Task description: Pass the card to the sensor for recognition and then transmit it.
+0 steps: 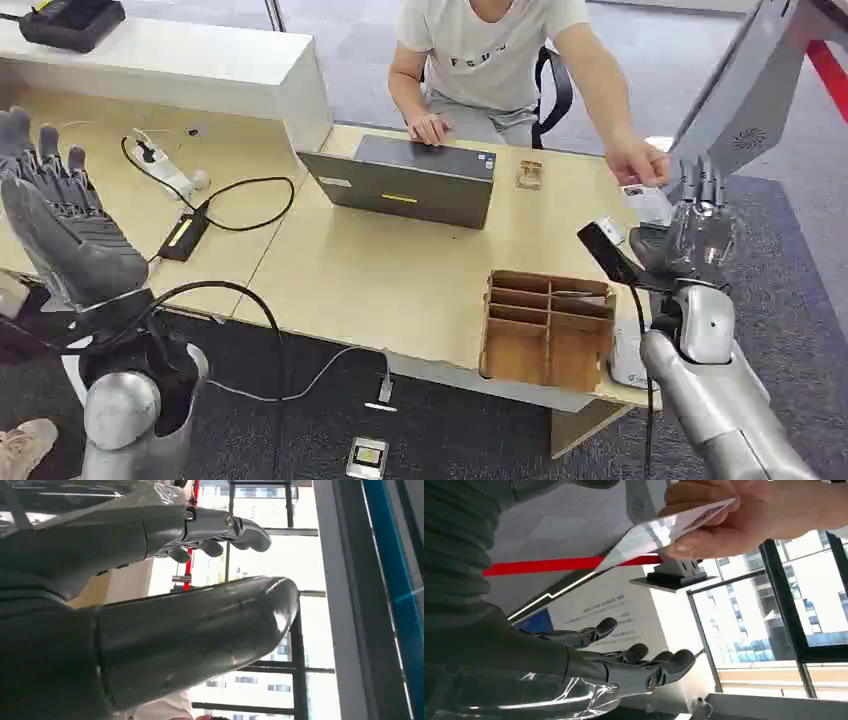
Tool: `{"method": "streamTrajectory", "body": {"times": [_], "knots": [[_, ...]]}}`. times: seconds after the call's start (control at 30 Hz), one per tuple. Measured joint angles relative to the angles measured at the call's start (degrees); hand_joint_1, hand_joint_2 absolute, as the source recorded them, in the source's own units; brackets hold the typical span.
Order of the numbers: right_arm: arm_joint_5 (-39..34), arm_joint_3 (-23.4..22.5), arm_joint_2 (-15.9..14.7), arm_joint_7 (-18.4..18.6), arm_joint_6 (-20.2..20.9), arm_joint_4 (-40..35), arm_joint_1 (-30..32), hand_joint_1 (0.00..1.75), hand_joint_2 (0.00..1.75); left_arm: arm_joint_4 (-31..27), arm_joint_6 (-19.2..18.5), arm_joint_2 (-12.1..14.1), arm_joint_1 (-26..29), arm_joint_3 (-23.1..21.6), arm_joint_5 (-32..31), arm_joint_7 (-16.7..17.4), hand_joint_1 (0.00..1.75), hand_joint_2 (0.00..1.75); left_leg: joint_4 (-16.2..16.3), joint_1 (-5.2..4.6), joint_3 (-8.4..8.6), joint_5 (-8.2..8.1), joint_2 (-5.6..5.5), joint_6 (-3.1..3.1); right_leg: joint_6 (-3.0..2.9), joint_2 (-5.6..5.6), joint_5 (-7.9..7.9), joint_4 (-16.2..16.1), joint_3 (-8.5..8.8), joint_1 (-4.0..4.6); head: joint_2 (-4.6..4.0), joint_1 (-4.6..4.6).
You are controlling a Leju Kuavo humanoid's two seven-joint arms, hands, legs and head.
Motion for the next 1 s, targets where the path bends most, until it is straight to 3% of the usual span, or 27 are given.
{"method": "streamTrajectory", "body": {"times": [0.07,0.1,0.13,0.17,0.23,0.27,0.4,0.67,1.0], "knots": [[0.1,0.0,0.5,0.0,0.2,0.5,-0.3,0.0,1.75,0.0,0.0,0.2,0.7,0.1,-0.2,0.6,0.0,0.0,0.0,0.0,-0.02,0.0,-0.01,0.0,0.0,-0.01,0.0,0.0,0.0,0.0,0.0,0.02],[0.0,0.0,0.9,0.2,0.4,0.7,-0.4,1.17,1.75,0.0,0.0,0.3,1.1,0.2,-0.3,0.9,0.0,0.0,0.0,0.0,-0.01,0.0,0.0,0.0,0.0,-0.01,0.0,0.0,0.0,0.0,0.0,0.02],[-0.3,0.0,1.1,0.2,0.8,1.0,-0.5,1.17,1.75,0.0,0.0,0.3,1.5,0.3,-0.4,1.2,0.0,0.0,0.0,0.0,-0.01,0.0,0.0,0.0,0.0,-0.01,0.0,0.0,0.0,0.0,0.0,0.02],[-0.5,0.0,1.2,0.3,0.9,1.2,-0.6,1.75,1.75,0.0,0.0,0.3,1.9,0.5,-0.6,1.4,0.0,0.0,0.0,-0.01,-0.01,0.0,0.01,0.0,0.0,-0.01,0.0,0.0,0.0,-0.01,0.0,0.02],[-1.1,0.0,1.4,0.7,1.3,1.4,-0.6,1.75,1.75,0.0,0.0,0.5,2.6,0.7,-0.7,2.0,0.0,0.0,0.0,-0.01,-0.01,0.0,0.0,0.0,0.0,-0.01,0.0,0.0,0.0,-0.01,0.0,0.04],[-1.3,0.0,1.5,0.9,1.4,1.6,-0.6,1.66,1.75,0.0,0.0,0.6,3.0,0.9,-0.7,2.2,0.0,0.0,0.0,-0.01,-0.01,0.0,0.0,0.0,0.0,-0.01,0.0,0.0,0.0,-0.01,0.0,0.0],[-1.2,0.0,1.5,1.4,1.8,1.9,-0.6,1.75,1.75,-0.1,0.1,1.0,3.6,1.4,-0.7,2.7,0.0,0.0,0.0,-0.01,0.0,0.0,0.0,0.0,0.0,-0.01,0.0,0.0,0.0,-0.01,0.0,0.0],[-1.3,0.0,1.3,1.6,2.6,1.9,-0.5,1.75,1.75,-0.6,0.2,1.6,4.2,1.6,-0.5,3.8,0.0,0.0,0.0,-0.01,0.02,0.0,0.0,0.0,0.0,0.0,0.0,0.0,0.0,0.0,0.0,0.02],[-2.8,0.0,0.7,2.3,2.0,1.2,0.2,1.75,1.75,-1.5,0.2,2.6,5.9,2.4,1.0,2.1,0.0,0.0,0.0,-0.01,0.01,-0.01,0.02,0.0,0.0,0.01,0.0,0.0,-0.01,0.0,0.0,0.04]]}}
